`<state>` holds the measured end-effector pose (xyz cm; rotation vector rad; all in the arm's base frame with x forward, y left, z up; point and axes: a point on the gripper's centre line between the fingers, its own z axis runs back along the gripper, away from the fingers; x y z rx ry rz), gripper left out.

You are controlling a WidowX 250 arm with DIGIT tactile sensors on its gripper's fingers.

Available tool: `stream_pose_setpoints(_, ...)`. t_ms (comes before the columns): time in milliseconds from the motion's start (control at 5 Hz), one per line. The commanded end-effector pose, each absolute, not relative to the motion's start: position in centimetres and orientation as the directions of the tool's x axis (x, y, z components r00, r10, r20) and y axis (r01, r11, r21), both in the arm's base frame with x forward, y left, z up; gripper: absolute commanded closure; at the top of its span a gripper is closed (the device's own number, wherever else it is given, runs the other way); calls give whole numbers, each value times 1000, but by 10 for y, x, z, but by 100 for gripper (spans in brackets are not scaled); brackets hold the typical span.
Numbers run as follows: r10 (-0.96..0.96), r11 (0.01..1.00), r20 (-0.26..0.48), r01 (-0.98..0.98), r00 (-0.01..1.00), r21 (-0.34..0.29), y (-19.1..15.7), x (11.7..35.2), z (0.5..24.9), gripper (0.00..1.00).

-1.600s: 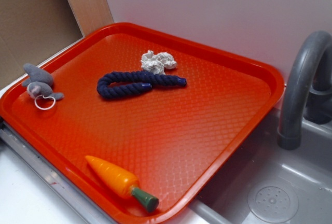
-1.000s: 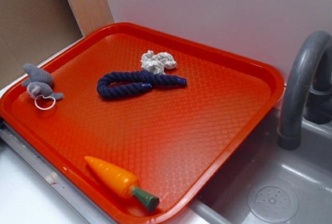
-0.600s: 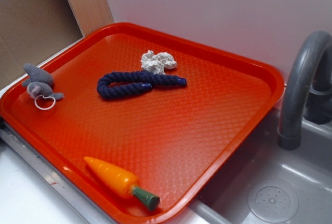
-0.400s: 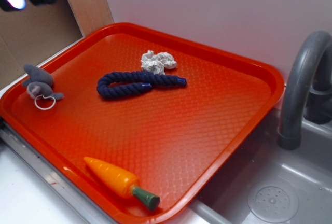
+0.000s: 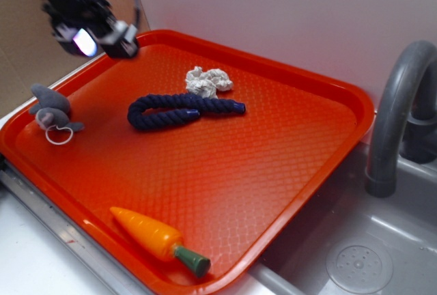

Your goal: Grab the blue rope.

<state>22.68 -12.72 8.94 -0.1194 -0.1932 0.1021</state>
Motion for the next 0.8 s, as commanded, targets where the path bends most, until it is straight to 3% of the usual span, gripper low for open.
stream_pose_setpoints(0,63,997,121,-56,991,-56,-144,236,33,0)
stream_pose_setpoints(400,11,1000,75,-10,997,-9,-152,236,7,1)
stream_pose_setpoints(600,6,1000,73,-7,997,15,-152,231,7,100)
